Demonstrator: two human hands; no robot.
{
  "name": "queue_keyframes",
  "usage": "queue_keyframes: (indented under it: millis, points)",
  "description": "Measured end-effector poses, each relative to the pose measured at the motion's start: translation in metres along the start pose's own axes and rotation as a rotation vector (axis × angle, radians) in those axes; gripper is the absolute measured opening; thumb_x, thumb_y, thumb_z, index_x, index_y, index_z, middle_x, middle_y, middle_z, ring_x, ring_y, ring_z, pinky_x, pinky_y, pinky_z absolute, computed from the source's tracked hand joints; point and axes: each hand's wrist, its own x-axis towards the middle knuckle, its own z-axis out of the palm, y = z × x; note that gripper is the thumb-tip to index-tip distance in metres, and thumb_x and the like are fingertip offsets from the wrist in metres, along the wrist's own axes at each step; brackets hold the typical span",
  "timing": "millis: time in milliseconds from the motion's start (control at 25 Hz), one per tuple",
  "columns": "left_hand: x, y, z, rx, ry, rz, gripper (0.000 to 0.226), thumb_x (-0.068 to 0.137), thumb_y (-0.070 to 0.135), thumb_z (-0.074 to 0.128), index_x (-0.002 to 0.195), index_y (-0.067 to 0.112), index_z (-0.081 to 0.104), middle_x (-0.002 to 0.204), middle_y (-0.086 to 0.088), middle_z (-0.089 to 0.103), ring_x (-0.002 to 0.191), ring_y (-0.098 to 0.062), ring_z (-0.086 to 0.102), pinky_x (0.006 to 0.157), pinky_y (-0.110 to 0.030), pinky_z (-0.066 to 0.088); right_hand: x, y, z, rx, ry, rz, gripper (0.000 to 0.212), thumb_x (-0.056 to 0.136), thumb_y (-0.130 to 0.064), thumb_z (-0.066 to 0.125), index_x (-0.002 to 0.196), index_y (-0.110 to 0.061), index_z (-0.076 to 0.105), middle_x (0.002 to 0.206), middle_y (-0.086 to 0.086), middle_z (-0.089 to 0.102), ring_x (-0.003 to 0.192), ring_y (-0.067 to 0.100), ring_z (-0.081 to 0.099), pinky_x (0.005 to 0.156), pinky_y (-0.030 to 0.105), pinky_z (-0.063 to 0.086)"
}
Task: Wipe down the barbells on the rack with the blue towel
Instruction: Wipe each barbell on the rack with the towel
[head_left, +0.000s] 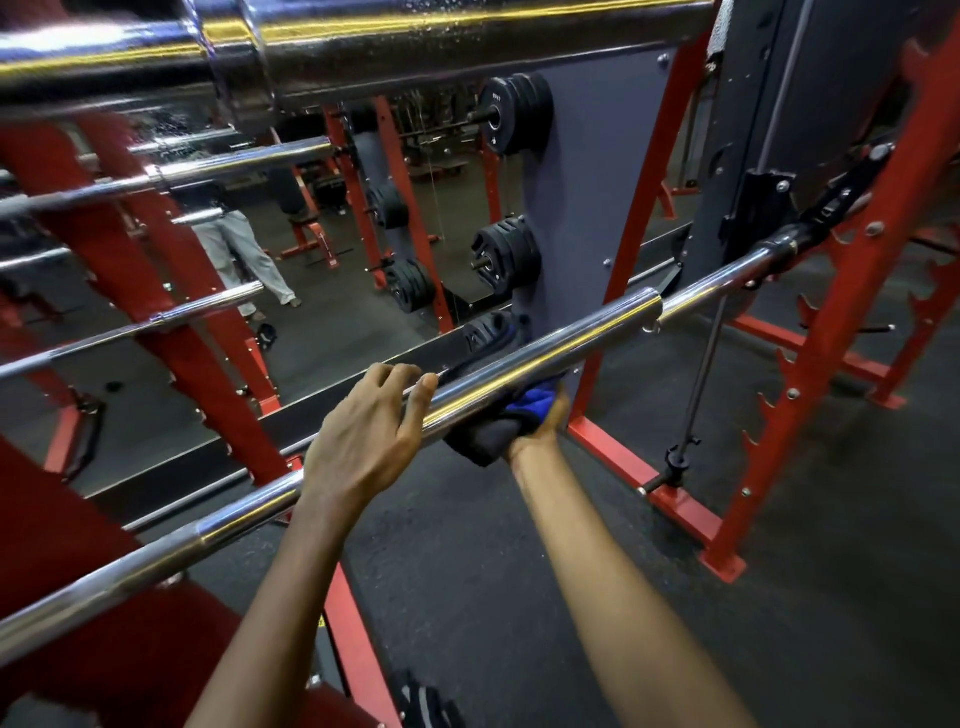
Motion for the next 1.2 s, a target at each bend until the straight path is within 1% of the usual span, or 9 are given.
queue_keyframes:
  millis: [160, 280, 360, 520, 720, 800, 880, 1000, 1200]
  points:
    - [-0.002, 0.002, 0.001, 0.022, 0.048, -0.076, 0.045, 0.104, 0.06, 0.022, 0.12, 0.036, 0.057, 0.111, 0.012, 0.053, 0.097, -0.017, 0.061, 0.076, -0.033, 0.039, -0.014, 0.006, 0.012, -0.066, -0.254, 0.218, 0.058, 0.111, -0.023, 0.022, 0.1, -0.01, 0.077, 0.102, 0.007, 0.075, 0.106, 0.014, 0.066, 0.099, 0.025, 0.052]
    - [0.001, 0.002, 0.006, 0.12, 0.073, -0.061, 0.044, 0.106, 0.057, 0.024, 0.114, 0.034, 0.06, 0.102, 0.01, 0.058, 0.094, -0.016, 0.06, 0.073, -0.031, 0.039, -0.027, -0.018, 0.008, 0.187, -0.24, 0.575, 0.079, 0.107, -0.012, 0.021, 0.044, -0.01, 0.068, 0.054, 0.006, 0.064, 0.052, 0.004, 0.066, 0.058, 0.013, 0.052]
    - [0.002, 0.001, 0.013, 0.223, 0.09, -0.058, 0.048, 0.105, 0.057, 0.022, 0.107, 0.032, 0.063, 0.095, 0.009, 0.063, 0.086, -0.019, 0.058, 0.072, -0.034, 0.043, -0.035, -0.039, -0.006, 0.071, -0.172, 0.592, 0.064, 0.104, -0.02, 0.032, 0.051, -0.011, 0.065, 0.051, 0.01, 0.057, 0.048, 0.0, 0.061, 0.056, 0.014, 0.049]
    - [0.008, 0.016, 0.029, 0.476, 0.097, -0.01, 0.053, 0.104, 0.053, 0.021, 0.123, 0.026, 0.063, 0.095, -0.001, 0.072, 0.08, -0.031, 0.066, 0.07, -0.04, 0.045, -0.011, -0.065, -0.026, -0.498, 0.058, -0.11, 0.052, 0.098, -0.06, 0.048, 0.124, -0.017, 0.058, 0.119, 0.005, 0.07, 0.111, 0.016, 0.066, 0.106, 0.034, 0.048]
    - [0.02, 0.049, 0.055, 0.557, 0.037, 0.11, 0.067, 0.097, 0.063, 0.034, 0.153, 0.025, 0.04, 0.107, -0.008, 0.066, 0.082, -0.029, 0.065, 0.066, -0.04, 0.048, 0.01, -0.059, -0.053, -1.239, -0.128, -0.922, 0.077, 0.103, -0.041, 0.052, 0.162, -0.009, 0.015, 0.17, 0.013, 0.008, 0.155, 0.03, 0.02, 0.124, 0.05, 0.025]
    - [0.024, 0.047, 0.054, 0.563, 0.033, 0.122, 0.075, 0.094, 0.072, 0.035, 0.154, 0.027, 0.038, 0.105, -0.004, 0.065, 0.081, -0.025, 0.064, 0.064, -0.036, 0.046, 0.025, -0.074, -0.058, -1.473, -0.345, -1.151, 0.078, 0.1, -0.053, 0.052, 0.162, -0.018, 0.02, 0.171, 0.001, -0.001, 0.158, 0.031, 0.008, 0.127, 0.052, 0.014]
    - [0.026, 0.045, 0.052, 0.577, 0.019, 0.121, 0.086, 0.087, 0.082, 0.042, 0.153, 0.026, 0.04, 0.1, -0.002, 0.063, 0.08, -0.023, 0.064, 0.063, -0.035, 0.046, 0.05, -0.107, -0.045, -1.63, -0.393, -1.382, 0.074, 0.096, -0.063, 0.053, 0.153, -0.017, 0.044, 0.165, 0.005, 0.03, 0.154, 0.029, 0.025, 0.126, 0.05, 0.015]
    - [0.028, 0.05, 0.053, 0.569, -0.011, 0.096, 0.089, 0.082, 0.084, 0.043, 0.149, 0.025, 0.044, 0.096, -0.002, 0.062, 0.08, -0.023, 0.063, 0.063, -0.034, 0.044, 0.086, -0.152, -0.016, -1.524, -0.175, -1.429, 0.058, 0.095, -0.063, 0.054, 0.12, -0.013, 0.069, 0.119, 0.007, 0.071, 0.126, 0.028, 0.059, 0.117, 0.055, 0.031]
    - [0.037, 0.064, 0.055, 0.501, -0.027, 0.065, 0.078, 0.085, 0.085, 0.037, 0.131, 0.025, 0.05, 0.1, 0.002, 0.06, 0.089, -0.022, 0.063, 0.071, -0.034, 0.044, 0.082, -0.141, -0.026, -1.611, -0.435, -1.576, 0.052, 0.095, -0.059, 0.054, 0.114, -0.013, 0.07, 0.111, 0.003, 0.071, 0.114, 0.026, 0.062, 0.11, 0.051, 0.036]
